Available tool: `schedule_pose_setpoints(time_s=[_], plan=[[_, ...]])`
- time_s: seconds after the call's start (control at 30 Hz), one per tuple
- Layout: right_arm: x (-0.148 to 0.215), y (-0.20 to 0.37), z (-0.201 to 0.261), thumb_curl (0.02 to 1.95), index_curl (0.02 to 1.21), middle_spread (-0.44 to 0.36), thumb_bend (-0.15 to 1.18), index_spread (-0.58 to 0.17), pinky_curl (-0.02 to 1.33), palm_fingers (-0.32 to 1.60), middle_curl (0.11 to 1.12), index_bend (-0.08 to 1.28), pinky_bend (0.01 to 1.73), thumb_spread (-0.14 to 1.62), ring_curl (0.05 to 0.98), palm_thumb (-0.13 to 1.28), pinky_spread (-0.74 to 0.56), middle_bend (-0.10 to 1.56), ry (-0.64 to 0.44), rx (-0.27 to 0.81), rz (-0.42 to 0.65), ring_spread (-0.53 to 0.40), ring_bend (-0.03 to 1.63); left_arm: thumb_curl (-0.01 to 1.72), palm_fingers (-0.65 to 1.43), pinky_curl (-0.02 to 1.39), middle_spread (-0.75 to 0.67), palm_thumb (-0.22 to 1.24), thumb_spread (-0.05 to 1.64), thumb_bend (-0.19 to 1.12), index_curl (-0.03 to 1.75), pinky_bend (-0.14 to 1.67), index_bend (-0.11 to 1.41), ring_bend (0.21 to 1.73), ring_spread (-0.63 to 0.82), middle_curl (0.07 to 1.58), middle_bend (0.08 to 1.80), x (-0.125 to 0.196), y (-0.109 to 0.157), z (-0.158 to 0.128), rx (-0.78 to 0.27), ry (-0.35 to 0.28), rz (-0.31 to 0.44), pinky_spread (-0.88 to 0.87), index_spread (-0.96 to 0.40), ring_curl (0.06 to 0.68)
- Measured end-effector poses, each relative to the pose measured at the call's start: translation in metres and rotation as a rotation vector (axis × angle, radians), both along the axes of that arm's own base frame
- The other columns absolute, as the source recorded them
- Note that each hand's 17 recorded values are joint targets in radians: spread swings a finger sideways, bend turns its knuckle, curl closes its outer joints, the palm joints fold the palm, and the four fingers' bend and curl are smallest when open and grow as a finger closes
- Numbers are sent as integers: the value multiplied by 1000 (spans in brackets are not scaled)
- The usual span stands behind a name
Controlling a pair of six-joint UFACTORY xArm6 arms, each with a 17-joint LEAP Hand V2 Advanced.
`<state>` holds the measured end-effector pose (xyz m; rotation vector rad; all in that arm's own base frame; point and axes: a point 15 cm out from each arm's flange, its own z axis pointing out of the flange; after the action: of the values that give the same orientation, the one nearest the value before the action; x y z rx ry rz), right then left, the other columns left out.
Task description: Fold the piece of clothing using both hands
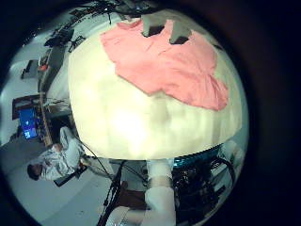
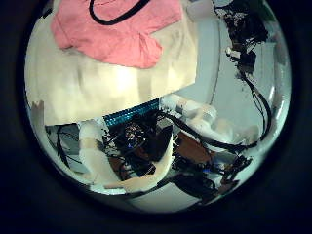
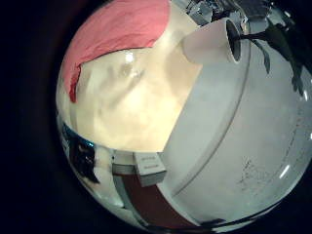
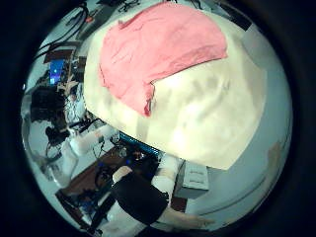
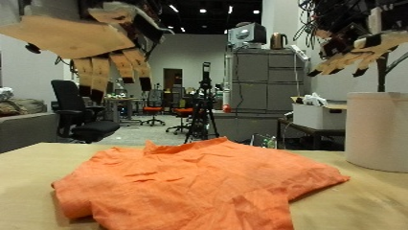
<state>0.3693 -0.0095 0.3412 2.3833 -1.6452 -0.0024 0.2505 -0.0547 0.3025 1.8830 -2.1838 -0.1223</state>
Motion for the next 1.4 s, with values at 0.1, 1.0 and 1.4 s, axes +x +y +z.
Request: schedule_pose_setpoints(time_s=[0.1,1.0,1.4], plan=[[0,0,0,171,292,62,-11,-378,302,213,322,166,315,1307,258,63,315,194,-2,0,0,165,276,297,117,309,309,127,947,-28,333,199,178,428,512,323,187,2,-2,0,-4,-1,-4,486,119,204],[-1,-1,6,172,292,35,-11,-380,301,228,327,167,318,1307,257,62,317,201,-14,3,1,164,274,301,132,302,310,141,957,-27,336,195,176,427,514,324,193,-7,-22,-11,13,5,-22,486,127,202],[-6,-3,0,172,291,52,-11,-372,299,237,332,166,312,1307,255,62,319,196,18,18,-35,163,274,301,143,304,308,166,978,-22,336,197,172,434,501,321,190,1,-58,-36,34,-6,-83,477,134,206]])
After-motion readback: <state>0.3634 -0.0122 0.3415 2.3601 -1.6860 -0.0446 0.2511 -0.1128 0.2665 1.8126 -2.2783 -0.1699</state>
